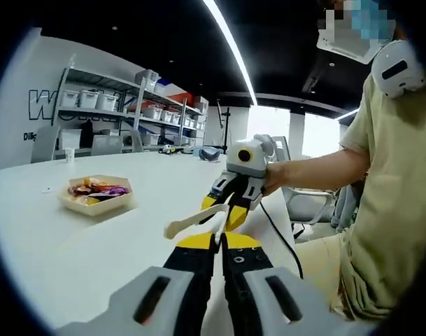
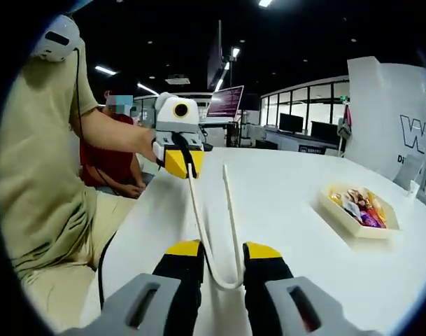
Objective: Place the target food into the container with the food tongs after gripping and lifting it, then release it inside without dropping or visibly crushing the food.
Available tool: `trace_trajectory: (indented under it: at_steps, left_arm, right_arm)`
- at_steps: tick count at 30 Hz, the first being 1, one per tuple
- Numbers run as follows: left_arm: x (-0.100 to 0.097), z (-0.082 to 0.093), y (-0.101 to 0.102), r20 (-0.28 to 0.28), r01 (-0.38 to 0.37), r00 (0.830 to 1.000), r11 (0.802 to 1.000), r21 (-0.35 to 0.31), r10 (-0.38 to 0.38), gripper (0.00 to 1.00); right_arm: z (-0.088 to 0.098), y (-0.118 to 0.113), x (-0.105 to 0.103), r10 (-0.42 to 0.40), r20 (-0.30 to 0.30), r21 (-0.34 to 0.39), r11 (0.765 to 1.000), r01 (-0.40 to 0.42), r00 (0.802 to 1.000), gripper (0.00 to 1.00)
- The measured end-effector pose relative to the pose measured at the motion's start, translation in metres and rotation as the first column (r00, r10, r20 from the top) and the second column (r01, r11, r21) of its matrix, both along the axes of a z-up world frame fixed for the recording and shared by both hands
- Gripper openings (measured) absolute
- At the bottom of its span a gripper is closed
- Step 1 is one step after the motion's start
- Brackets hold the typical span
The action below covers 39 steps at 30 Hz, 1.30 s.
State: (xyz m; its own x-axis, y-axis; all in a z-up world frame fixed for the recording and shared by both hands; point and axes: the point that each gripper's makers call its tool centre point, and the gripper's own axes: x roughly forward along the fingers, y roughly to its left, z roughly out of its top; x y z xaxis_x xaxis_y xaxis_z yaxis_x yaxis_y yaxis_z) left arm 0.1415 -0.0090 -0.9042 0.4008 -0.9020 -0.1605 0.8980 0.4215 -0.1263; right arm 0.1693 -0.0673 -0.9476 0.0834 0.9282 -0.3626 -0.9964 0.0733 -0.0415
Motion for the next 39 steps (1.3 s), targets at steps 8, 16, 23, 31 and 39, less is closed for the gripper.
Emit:
trace_trajectory:
  at_steps: [8, 16, 23, 31, 39]
  left_arm:
    - [0.008, -0.009, 0.003, -0.003, -0.027, 1.0, 0.999, 0.027, 0.027, 0.02]
    - [0.012, -0.017, 0.006, -0.013, -0.046, 0.999, 0.998, 0.039, 0.047, 0.03]
    - [0.015, -0.021, 0.007, -0.021, -0.06, 0.998, 0.997, 0.044, 0.061, 0.03]
    - [0.018, -0.025, 0.006, -0.035, -0.073, 0.997, 0.996, 0.048, 0.074, 0.04]
    - [0.019, -0.029, 0.007, -0.038, -0.071, 0.997, 0.996, 0.049, 0.073, 0.04]
  right_arm:
    - [-0.013, 0.004, 0.007, -0.004, 0.005, -0.044, 0.999, 0.004, 1.0, 0.16]
    - [-0.022, 0.007, 0.011, -0.005, -0.003, -0.063, 0.998, 0.005, 1.0, 0.17]
    - [-0.026, 0.006, 0.013, -0.015, -0.016, -0.072, 0.997, 0.014, 1.0, 0.17]
    - [-0.028, 0.005, 0.015, -0.029, -0.028, -0.078, 0.997, 0.027, 0.999, 0.17]
    - [-0.029, 0.005, 0.015, -0.036, -0.023, -0.083, 0.996, 0.034, 0.999, 0.18]
